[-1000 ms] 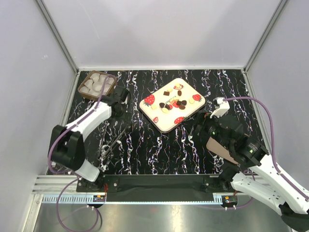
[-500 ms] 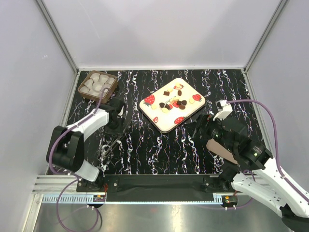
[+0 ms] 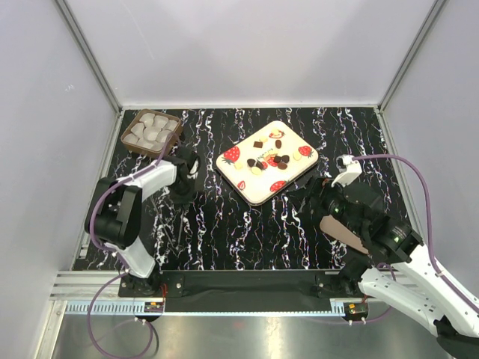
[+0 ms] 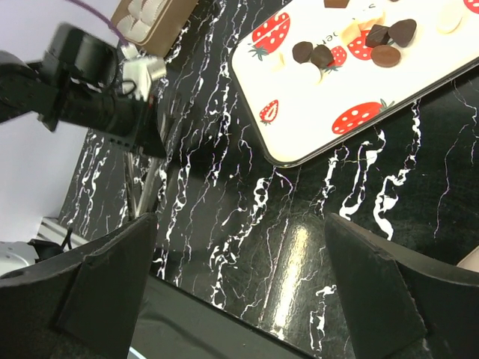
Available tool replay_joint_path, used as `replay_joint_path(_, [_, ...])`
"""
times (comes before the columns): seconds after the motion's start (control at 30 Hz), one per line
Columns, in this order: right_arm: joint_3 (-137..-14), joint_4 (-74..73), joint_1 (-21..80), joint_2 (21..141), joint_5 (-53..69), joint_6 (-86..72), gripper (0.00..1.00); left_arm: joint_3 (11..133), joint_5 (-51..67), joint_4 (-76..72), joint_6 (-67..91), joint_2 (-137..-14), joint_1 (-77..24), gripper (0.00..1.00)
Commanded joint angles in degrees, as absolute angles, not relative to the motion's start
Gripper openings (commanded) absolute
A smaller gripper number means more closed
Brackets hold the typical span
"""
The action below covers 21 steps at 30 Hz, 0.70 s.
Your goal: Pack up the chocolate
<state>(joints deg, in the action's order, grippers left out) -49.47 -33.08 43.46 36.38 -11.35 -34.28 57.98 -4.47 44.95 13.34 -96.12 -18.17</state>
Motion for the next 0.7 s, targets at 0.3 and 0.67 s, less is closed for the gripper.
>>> replay_joint_path(0.3, [-52.7,-32.8,43.5,38.8,-15.6,-31.1,1.00,67.8,-3.5,42.1,13.3,-101.9,-18.3,0.19])
replay_joint_path(0.67, [-52.2,-33.7,43.5,37.5,-14.9,-31.3,1.00,62.9,-11.1,41.8,22.8,-85.5,-18.2,0.99])
